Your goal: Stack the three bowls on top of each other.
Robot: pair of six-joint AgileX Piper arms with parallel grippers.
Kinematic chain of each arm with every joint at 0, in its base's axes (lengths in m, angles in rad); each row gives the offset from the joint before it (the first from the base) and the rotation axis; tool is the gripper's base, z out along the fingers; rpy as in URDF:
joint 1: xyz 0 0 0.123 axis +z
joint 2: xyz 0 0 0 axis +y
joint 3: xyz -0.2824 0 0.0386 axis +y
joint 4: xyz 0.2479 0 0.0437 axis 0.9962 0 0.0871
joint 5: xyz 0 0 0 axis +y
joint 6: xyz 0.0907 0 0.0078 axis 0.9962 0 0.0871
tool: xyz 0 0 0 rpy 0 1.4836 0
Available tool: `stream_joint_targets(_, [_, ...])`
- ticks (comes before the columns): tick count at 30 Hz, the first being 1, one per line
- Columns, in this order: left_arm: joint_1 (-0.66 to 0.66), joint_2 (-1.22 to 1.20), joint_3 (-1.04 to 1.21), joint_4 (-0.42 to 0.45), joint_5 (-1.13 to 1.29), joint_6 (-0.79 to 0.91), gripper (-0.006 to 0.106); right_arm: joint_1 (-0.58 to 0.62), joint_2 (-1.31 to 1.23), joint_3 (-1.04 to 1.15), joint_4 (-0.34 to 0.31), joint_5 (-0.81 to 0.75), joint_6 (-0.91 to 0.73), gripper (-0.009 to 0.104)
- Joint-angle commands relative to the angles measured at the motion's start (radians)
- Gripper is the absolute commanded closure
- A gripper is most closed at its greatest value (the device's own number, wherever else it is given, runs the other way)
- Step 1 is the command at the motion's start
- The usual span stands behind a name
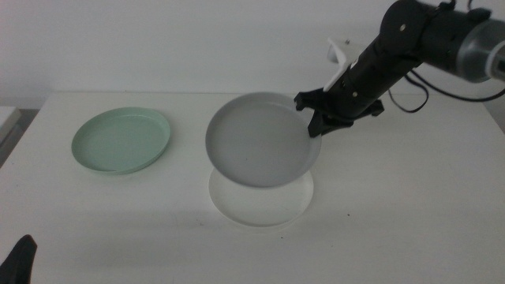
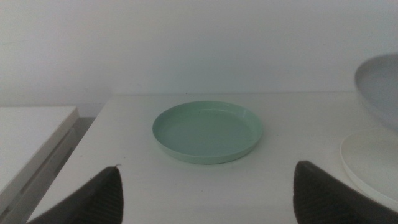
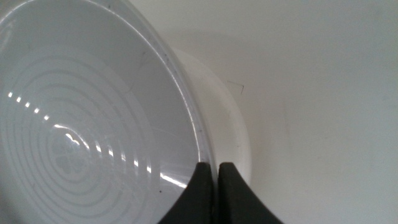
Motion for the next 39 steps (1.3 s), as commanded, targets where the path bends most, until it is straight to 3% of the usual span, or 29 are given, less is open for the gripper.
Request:
stream_joint_targets(1, [-0.004,-0.003,0.000,-0.002,-0.013,-0.005,0.007,0.007,0.022,-0.007,0.015,-0.010,0.005,0.098])
stream_joint_targets(20, [-0.004,-0.003,0.000,-0.002,-0.013,-0.005,0.007,0.007,0.138,-0.005,0.034,-0.006,0.001,0.096])
stream_joint_targets(26, [-0.004,-0.003,0.000,-0.002,-0.013,-0.005,0.007,0.007,0.138,-0.005,0.030,0.000,0.001,0.074])
stream_joint_targets(31, [-0.004,-0.003,0.000,-0.002,-0.013,-0.005,0.007,0.005,0.134,-0.024,0.025,0.028,-0.033,0.034])
stream_joint_targets(34, [-0.004,-0.003,0.000,-0.002,-0.013,-0.005,0.007,0.003,0.119,-0.089,-0.022,0.104,-0.044,0.007])
stream_joint_targets(35, [-0.004,-0.003,0.000,-0.002,-0.013,-0.005,0.007,0.003,0.109,-0.113,-0.042,0.130,-0.049,0.002])
stream_joint_targets(39, [-0.004,-0.003,0.000,-0.002,-0.013,-0.005,0.007,0.003,0.022,-0.199,-0.048,0.239,-0.135,0.002])
